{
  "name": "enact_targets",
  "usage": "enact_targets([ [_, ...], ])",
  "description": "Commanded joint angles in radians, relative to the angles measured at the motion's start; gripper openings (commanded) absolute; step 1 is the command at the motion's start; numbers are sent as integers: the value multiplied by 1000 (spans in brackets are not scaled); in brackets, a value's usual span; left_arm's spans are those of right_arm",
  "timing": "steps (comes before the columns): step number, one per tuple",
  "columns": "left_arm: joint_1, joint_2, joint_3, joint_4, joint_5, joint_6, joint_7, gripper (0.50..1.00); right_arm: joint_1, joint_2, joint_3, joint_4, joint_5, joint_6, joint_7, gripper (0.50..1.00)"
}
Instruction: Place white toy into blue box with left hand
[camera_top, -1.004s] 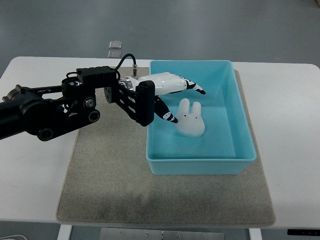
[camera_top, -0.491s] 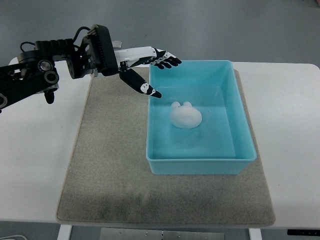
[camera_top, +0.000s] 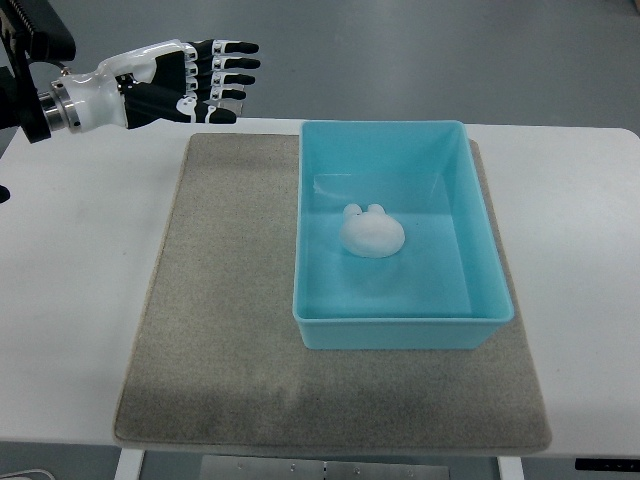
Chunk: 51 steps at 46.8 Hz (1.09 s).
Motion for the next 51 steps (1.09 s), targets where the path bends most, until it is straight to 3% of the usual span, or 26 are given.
enact_targets([
  [1,37,34,-27,11,-28,-15,0,994,0,0,0,0,0,0,0,936],
  [14,249,62,-145,83,-387,-45,0,994,0,0,0,0,0,0,0,936],
  [20,269,62,-145,100,-419,-111,15,994,0,0,0,0,-1,0,0,936],
  [32,316,55,-144,101,-428,-112,28,994,0,0,0,0,-1,0,0,936],
  [51,347,34,-144,118,-623,-112,160,994,0,0,0,0,0,0,0,936],
])
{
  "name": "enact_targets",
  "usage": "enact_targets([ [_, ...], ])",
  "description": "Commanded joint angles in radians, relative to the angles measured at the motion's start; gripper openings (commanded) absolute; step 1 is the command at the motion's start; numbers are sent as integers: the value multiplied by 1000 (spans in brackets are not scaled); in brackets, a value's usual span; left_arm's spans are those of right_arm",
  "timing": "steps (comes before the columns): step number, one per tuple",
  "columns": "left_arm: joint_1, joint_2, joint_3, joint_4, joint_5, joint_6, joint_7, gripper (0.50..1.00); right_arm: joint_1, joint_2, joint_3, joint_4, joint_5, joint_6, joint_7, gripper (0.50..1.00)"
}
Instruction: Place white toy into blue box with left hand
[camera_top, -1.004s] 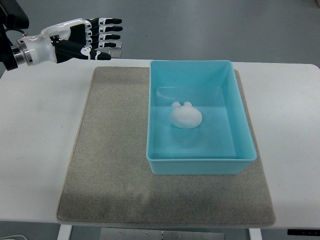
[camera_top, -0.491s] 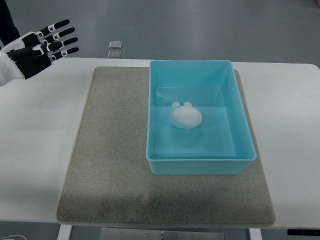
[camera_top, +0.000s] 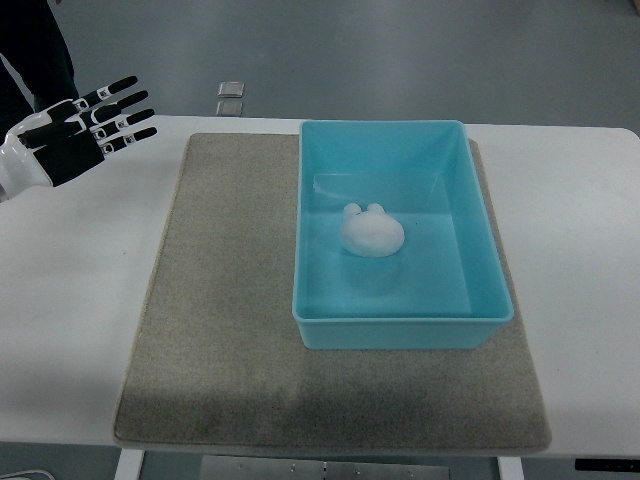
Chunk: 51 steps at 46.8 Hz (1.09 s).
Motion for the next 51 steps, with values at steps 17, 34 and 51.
enact_targets([
  [17,2,-112,-5,40,-20,0,8,994,0,0,0,0,0,0,0,936],
  [34,2,-112,-20,77,-20,0,8,994,0,0,0,0,1,0,0,936],
  [51,8,-112,-18,75,-17,0,5,994,0,0,0,0,1,0,0,936],
])
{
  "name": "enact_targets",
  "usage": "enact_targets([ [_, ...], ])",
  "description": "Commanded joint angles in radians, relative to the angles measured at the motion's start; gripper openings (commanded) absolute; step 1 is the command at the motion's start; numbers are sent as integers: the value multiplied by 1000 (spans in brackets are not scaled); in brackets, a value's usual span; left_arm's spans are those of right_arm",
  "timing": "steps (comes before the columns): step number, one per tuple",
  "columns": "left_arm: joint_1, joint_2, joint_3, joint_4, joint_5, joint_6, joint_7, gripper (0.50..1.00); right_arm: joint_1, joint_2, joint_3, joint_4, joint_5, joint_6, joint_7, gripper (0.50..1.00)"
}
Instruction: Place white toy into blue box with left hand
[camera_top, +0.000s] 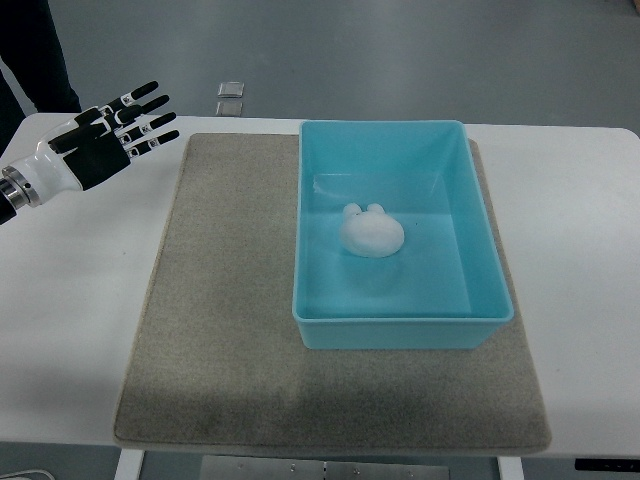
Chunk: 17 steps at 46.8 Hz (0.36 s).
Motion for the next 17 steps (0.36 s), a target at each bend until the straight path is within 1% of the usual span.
enact_targets([
  [1,3,1,1,0,0,0,0,994,0,0,0,0,1,5,0,936],
  [7,3,1,1,0,2,0,0,994,0,0,3,18,2,12,0,936],
  [17,3,1,1,1,2,0,0,994,0,0,3,18,6,9,5,936],
])
